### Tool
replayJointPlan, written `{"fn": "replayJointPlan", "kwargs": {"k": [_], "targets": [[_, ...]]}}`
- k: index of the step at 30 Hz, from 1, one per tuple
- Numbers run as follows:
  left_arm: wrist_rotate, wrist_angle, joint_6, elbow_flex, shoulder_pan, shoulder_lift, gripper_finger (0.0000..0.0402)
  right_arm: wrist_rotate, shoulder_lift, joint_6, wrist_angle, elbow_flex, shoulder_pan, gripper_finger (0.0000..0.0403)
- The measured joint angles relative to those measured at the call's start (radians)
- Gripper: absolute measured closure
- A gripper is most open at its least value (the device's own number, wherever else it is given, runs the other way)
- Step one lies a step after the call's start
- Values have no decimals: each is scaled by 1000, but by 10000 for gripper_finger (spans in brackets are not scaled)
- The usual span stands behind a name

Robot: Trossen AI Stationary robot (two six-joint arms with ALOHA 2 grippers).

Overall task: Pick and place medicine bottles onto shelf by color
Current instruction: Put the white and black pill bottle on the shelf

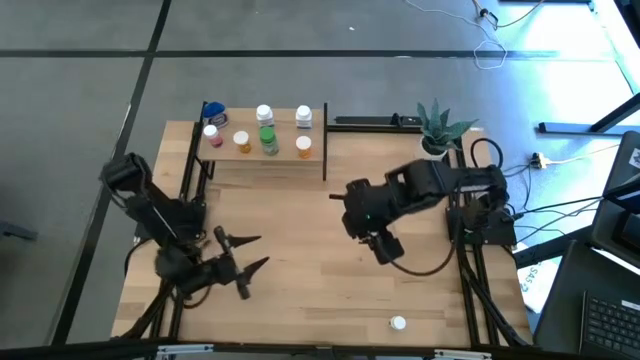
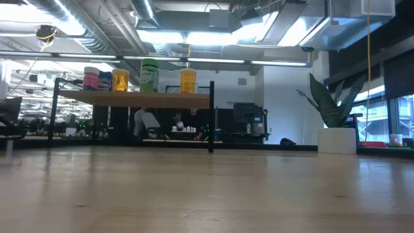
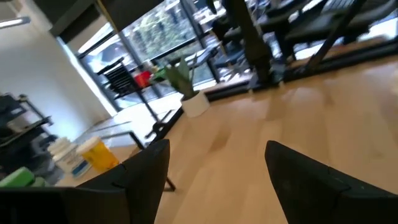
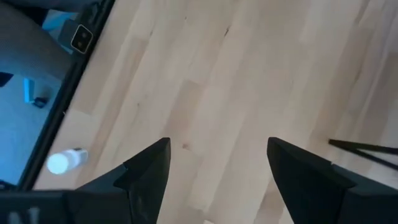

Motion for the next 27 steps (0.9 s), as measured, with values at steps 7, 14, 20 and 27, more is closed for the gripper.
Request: {"fn": "replayJointPlan", "kwargs": {"k": [7,14,20,27], "targets": [[0,-15,41,0,-80,-182,143,139,0,169,0,0,74,136],[192,-22,45,0,-113,-243,143,257,0,277,27,0,153,136],[255,-122,-21,0,-78,-243,143,316,-6,415,44,-44,198,136],[411,-349,-268,0,-61,-243,143,163,-1,633,126,-239,277,136]]}}
